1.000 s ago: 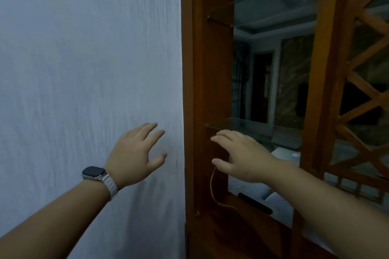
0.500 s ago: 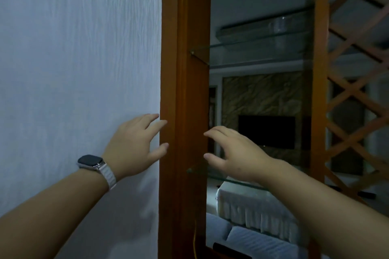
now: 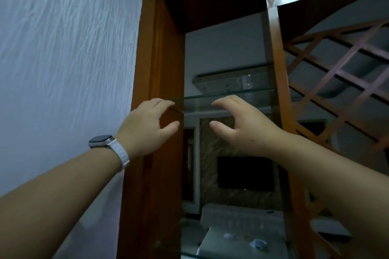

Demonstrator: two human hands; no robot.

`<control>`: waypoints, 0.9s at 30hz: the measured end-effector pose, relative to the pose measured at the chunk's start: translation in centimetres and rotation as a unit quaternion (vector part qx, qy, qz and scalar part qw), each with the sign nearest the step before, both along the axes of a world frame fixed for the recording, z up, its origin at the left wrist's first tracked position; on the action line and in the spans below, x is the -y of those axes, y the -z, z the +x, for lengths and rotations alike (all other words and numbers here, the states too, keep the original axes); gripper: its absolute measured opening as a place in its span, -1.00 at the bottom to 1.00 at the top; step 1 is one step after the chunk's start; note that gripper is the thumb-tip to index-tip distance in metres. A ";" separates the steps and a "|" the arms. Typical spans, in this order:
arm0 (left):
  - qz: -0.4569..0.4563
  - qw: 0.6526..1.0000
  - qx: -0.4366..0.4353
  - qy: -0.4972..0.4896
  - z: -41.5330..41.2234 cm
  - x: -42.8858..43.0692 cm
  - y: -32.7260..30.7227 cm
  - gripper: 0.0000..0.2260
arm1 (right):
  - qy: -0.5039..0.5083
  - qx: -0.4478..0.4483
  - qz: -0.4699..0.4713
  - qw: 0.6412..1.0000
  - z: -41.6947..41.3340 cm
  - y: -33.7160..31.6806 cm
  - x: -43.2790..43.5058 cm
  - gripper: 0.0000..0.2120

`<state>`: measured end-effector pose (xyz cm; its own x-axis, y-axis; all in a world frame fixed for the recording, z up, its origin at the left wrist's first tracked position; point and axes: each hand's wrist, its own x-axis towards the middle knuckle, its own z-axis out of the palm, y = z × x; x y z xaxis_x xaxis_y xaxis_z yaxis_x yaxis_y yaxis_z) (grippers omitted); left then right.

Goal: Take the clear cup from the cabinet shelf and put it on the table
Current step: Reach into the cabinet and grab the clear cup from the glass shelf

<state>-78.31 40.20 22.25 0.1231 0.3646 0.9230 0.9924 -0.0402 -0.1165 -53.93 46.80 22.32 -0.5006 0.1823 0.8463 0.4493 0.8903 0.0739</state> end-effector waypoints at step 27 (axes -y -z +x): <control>-0.283 0.901 0.239 0.226 9.0 -16.7 -18.0 -0.49 | 0.254 0.002 -0.193 0.948 1.1 -14.6 -3.6 -0.60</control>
<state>-69.32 56.92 40.29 0.0157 0.8059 0.5919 0.7913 -0.3718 0.4853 -52.82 50.42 36.97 -0.2686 0.6961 0.6658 0.8281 0.5199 -0.2096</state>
